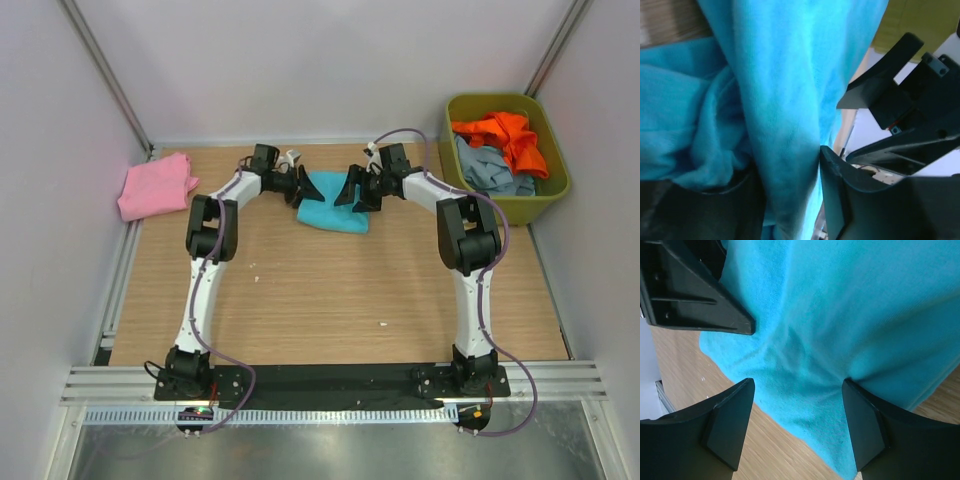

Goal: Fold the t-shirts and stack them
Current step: Neatly place the folded tshirt to the corner

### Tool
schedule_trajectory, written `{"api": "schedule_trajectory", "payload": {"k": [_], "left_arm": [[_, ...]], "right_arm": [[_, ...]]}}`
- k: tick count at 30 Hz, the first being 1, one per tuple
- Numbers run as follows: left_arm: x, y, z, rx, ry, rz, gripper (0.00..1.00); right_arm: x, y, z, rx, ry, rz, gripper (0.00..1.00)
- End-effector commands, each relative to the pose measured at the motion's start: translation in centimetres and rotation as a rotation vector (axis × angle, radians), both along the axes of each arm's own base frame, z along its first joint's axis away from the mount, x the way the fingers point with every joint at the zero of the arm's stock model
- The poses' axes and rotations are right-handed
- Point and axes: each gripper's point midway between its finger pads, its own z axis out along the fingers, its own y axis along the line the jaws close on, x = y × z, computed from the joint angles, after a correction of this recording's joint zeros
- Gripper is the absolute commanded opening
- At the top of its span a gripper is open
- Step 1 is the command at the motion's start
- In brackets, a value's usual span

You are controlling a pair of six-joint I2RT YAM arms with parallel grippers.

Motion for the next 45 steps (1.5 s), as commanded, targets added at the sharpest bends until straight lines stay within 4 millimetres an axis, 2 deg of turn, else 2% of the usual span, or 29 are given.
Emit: {"api": "schedule_trajectory", "payload": {"k": [1, 3, 4, 6, 7, 8, 9, 10, 11, 12, 13, 14, 16, 17, 18, 22, 23, 25, 26, 28, 34, 40, 45], "left_arm": [[0.0, -0.2, -1.4, 0.017, 0.000, 0.010, 0.34], [0.2, 0.5, -0.3, 0.052, -0.045, 0.002, 0.24], [0.2, 1.0, 0.2, 0.072, -0.062, 0.003, 0.18], [0.9, 3.0, 1.7, 0.135, -0.137, 0.007, 0.15], [1.2, 3.8, 2.2, 0.162, -0.171, 0.007, 0.10], [1.0, 5.3, 2.4, 0.200, -0.158, 0.015, 0.08], [1.6, 6.3, 3.8, 0.236, -0.257, -0.007, 0.06], [2.0, 7.6, 3.7, 0.304, -0.283, 0.004, 0.03], [1.5, 9.0, 3.9, 0.346, -0.270, 0.001, 0.01], [1.7, 10.0, 4.6, 0.391, -0.348, -0.032, 0.00], [1.2, 11.7, 4.4, 0.456, -0.327, -0.032, 0.00], [1.1, 12.6, 4.5, 0.497, -0.344, -0.041, 0.00], [1.0, 14.4, 5.3, 0.568, -0.385, -0.061, 0.00], [0.2, 16.3, 4.8, 0.636, -0.353, -0.083, 0.00], [-0.1, 17.0, 4.8, 0.663, -0.346, -0.095, 0.00], [-0.2, 21.3, 5.5, 0.787, -0.338, -0.085, 0.00], [0.1, 23.0, 6.1, 0.827, -0.352, -0.063, 0.00], [0.5, 24.1, 6.7, 0.867, -0.375, -0.050, 0.00], [1.1, 26.5, 7.5, 0.901, -0.394, -0.013, 0.00], [1.5, 28.7, 8.1, 0.968, -0.407, 0.014, 0.00], [3.2, 32.0, 10.7, 1.113, -0.493, 0.061, 0.00], [4.6, 33.6, 13.2, 1.204, -0.566, 0.113, 0.00], [4.6, 34.7, 14.7, 1.271, -0.592, 0.126, 0.00]], "right_arm": [[0.6, 0.1, 0.8, -0.011, -0.045, -0.003, 0.77], [0.9, -0.1, 1.9, -0.012, -0.068, -0.001, 0.77], [1.2, -0.2, 3.6, -0.012, -0.114, 0.009, 0.77], [1.6, -1.1, 5.4, -0.024, -0.156, 0.009, 0.77], [1.8, -1.4, 7.3, -0.029, -0.204, 0.011, 0.77], [1.9, -2.1, 8.0, -0.062, -0.237, 0.016, 0.77], [2.0, -2.6, 8.6, -0.075, -0.264, 0.021, 0.77], [1.9, -2.9, 9.5, -0.086, -0.289, 0.025, 0.77], [1.7, -3.3, 10.7, -0.097, -0.320, 0.030, 0.78], [1.8, -3.9, 11.3, -0.106, -0.337, 0.021, 0.78], [1.6, -4.4, 11.5, -0.113, -0.342, 0.017, 0.78], [1.4, -4.9, 12.5, -0.121, -0.368, 0.018, 0.78], [1.2, -5.8, 12.8, -0.143, -0.382, 0.008, 0.78], [1.0, -6.0, 13.0, -0.153, -0.390, 0.010, 0.78], [0.9, -6.2, 13.6, -0.166, -0.416, 0.016, 0.79], [0.5, -7.5, 13.2, -0.207, -0.426, -0.013, 0.79], [0.5, -7.6, 13.2, -0.210, -0.430, -0.012, 0.79], [0.1, -7.7, 12.8, -0.216, -0.424, -0.004, 0.79], [-0.1, -7.8, 12.7, -0.215, -0.418, -0.002, 0.79], [-0.2, -7.8, 12.6, -0.210, -0.411, -0.001, 0.79], [-0.1, -8.1, 12.3, -0.198, -0.406, -0.009, 0.79], [-0.2, -8.7, 11.7, -0.175, -0.378, -0.026, 0.79], [-0.3, -9.5, 11.3, -0.164, -0.359, -0.043, 0.79]]}}
